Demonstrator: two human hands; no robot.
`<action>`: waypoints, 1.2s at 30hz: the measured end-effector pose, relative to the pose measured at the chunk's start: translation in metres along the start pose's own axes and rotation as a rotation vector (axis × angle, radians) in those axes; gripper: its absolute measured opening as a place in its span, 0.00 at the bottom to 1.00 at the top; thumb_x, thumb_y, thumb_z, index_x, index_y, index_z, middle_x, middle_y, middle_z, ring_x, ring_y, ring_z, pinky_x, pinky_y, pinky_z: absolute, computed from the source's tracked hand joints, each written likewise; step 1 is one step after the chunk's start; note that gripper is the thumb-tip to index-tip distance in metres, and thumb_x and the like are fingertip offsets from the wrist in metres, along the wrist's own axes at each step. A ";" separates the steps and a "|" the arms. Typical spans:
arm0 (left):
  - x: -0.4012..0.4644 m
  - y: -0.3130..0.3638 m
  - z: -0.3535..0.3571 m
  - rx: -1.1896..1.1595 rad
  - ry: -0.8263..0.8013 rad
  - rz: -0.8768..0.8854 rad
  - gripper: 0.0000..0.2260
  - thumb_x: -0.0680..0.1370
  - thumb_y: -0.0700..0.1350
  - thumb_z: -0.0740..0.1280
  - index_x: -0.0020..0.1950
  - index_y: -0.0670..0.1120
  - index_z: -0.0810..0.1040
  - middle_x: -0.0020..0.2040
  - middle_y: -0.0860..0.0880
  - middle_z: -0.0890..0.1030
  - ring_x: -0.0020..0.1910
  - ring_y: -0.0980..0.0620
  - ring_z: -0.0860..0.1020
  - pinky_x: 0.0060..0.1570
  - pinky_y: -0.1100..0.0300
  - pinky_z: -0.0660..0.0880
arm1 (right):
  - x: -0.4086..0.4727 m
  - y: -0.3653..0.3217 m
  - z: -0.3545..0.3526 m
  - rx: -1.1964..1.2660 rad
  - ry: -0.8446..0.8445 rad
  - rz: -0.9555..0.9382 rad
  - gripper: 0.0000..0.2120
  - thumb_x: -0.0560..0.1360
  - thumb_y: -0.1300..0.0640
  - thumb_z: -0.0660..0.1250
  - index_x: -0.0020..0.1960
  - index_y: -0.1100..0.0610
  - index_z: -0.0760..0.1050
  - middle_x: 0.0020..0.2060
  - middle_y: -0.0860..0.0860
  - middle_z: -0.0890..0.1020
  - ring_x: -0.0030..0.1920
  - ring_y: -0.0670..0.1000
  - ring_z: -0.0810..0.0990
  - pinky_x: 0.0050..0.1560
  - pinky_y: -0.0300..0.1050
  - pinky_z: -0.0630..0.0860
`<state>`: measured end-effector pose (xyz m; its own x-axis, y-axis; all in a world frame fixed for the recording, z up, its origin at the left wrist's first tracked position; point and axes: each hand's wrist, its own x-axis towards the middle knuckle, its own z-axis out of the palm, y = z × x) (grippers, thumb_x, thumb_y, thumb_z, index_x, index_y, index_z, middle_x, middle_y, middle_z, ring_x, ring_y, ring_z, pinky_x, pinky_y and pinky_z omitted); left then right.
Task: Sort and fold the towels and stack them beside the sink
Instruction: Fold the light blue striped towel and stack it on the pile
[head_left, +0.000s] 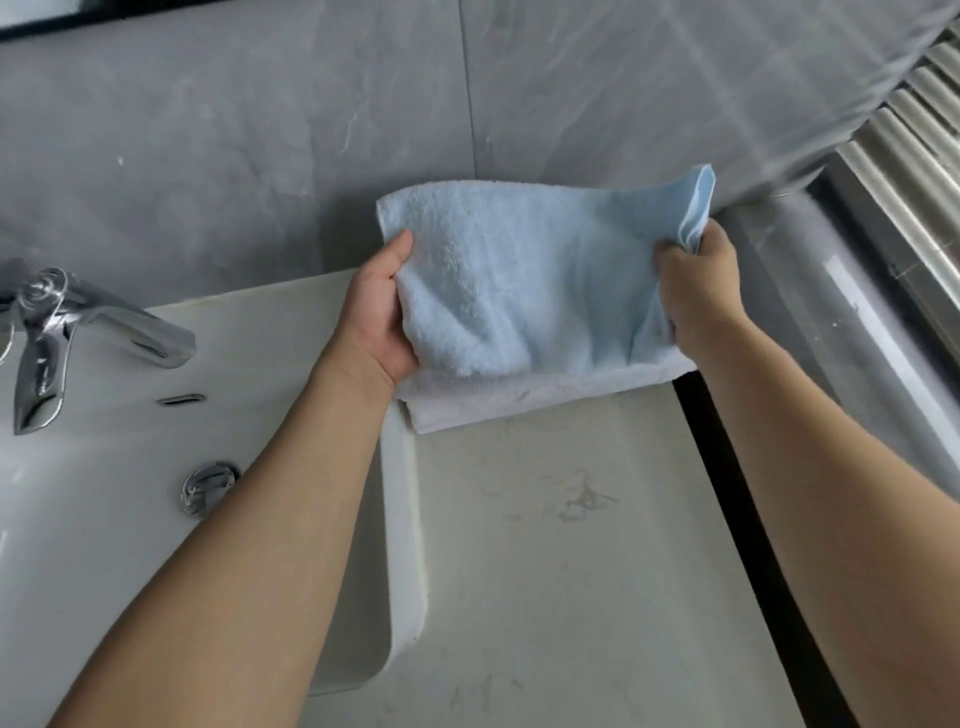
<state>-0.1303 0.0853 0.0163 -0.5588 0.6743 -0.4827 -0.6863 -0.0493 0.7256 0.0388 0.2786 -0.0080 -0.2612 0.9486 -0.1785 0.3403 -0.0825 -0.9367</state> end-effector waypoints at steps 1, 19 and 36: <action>0.009 0.003 0.002 0.051 0.021 -0.002 0.17 0.83 0.52 0.60 0.62 0.43 0.79 0.59 0.43 0.83 0.58 0.43 0.82 0.56 0.47 0.79 | 0.010 0.000 0.000 -0.046 0.004 0.002 0.10 0.73 0.60 0.60 0.51 0.50 0.74 0.44 0.48 0.80 0.42 0.47 0.78 0.45 0.44 0.76; 0.058 -0.027 -0.029 1.091 0.428 0.324 0.10 0.83 0.50 0.59 0.58 0.47 0.76 0.53 0.49 0.80 0.46 0.51 0.77 0.41 0.58 0.71 | 0.054 0.023 0.003 -0.829 -0.105 -0.133 0.15 0.80 0.54 0.56 0.60 0.64 0.69 0.55 0.65 0.77 0.54 0.67 0.76 0.48 0.53 0.70; 0.056 -0.061 -0.010 1.897 0.410 0.874 0.23 0.74 0.43 0.62 0.70 0.46 0.72 0.70 0.41 0.71 0.67 0.37 0.70 0.68 0.42 0.63 | 0.014 0.042 0.046 -1.094 -0.061 -0.684 0.25 0.80 0.50 0.58 0.74 0.58 0.64 0.74 0.58 0.64 0.75 0.60 0.58 0.75 0.59 0.46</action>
<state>-0.1240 0.1192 -0.0601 -0.6181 0.7238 0.3066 0.7804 0.6120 0.1285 0.0082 0.2748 -0.0638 -0.7059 0.6806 0.1963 0.6725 0.7309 -0.1161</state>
